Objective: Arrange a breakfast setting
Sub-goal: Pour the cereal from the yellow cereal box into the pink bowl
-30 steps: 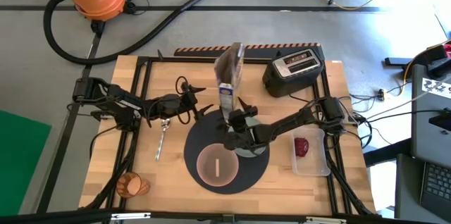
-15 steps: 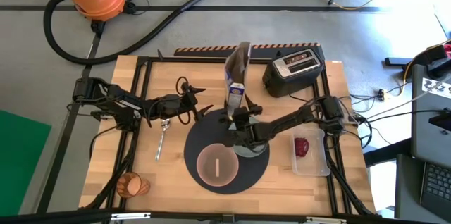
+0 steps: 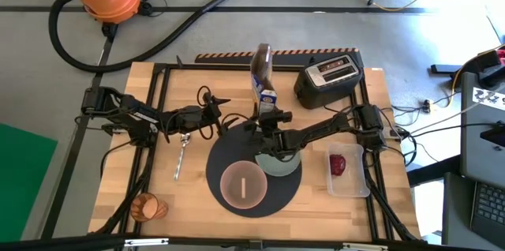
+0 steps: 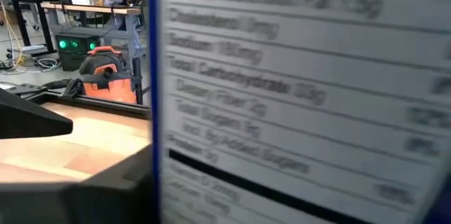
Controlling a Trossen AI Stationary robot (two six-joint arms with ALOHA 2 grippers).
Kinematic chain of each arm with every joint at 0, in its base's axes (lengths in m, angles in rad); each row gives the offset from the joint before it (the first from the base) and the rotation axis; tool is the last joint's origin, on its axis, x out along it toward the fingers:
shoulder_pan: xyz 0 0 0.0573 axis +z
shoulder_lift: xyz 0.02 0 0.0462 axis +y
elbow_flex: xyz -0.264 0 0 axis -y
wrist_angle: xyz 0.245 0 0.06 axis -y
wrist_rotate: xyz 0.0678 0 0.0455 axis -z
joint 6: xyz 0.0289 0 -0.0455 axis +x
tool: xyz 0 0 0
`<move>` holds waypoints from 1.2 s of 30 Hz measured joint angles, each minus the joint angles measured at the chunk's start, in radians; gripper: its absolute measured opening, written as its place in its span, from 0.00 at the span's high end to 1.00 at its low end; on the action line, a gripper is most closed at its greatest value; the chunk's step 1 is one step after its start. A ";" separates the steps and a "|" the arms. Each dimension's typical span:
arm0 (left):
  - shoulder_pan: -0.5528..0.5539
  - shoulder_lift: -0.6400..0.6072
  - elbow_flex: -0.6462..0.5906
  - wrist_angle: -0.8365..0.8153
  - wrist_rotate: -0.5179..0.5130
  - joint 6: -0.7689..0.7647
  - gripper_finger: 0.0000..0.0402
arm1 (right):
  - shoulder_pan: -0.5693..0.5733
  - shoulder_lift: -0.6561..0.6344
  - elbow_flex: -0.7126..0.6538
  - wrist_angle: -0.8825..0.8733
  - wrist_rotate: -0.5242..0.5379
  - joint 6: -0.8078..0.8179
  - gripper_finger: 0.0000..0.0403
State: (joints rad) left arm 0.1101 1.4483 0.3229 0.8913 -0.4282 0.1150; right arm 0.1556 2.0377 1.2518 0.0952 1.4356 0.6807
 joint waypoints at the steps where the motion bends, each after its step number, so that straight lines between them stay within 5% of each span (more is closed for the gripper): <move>1: 0.000 0.000 0.000 0.000 0.000 0.000 0.09 | 0.000 0.000 0.000 0.000 -0.003 -0.001 0.41; 6: 0.000 0.000 0.000 -0.001 0.000 0.000 0.09 | 0.000 -0.022 -0.003 -0.007 -0.017 -0.036 0.53; 16: 0.001 0.000 0.000 -0.003 0.000 0.002 0.09 | 0.001 -0.235 -0.007 0.003 -0.173 -0.322 0.48; 23: 0.001 -0.007 0.000 -0.037 0.079 -0.001 0.09 | -0.014 -0.475 -0.123 0.058 -0.539 -0.611 0.50; 32: -0.038 -0.129 0.000 -0.042 0.159 0.033 0.09 | -0.046 -0.831 -0.568 0.455 -1.160 -0.795 0.50; 36: -0.063 -0.194 0.001 -0.021 0.293 0.053 0.09 | -0.093 -0.934 -0.713 0.561 -1.396 -0.790 0.50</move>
State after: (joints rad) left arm 0.0467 1.2541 0.3237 0.8701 -0.1357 0.1679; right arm 0.0629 1.1037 0.5389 0.6561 0.0395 -0.1096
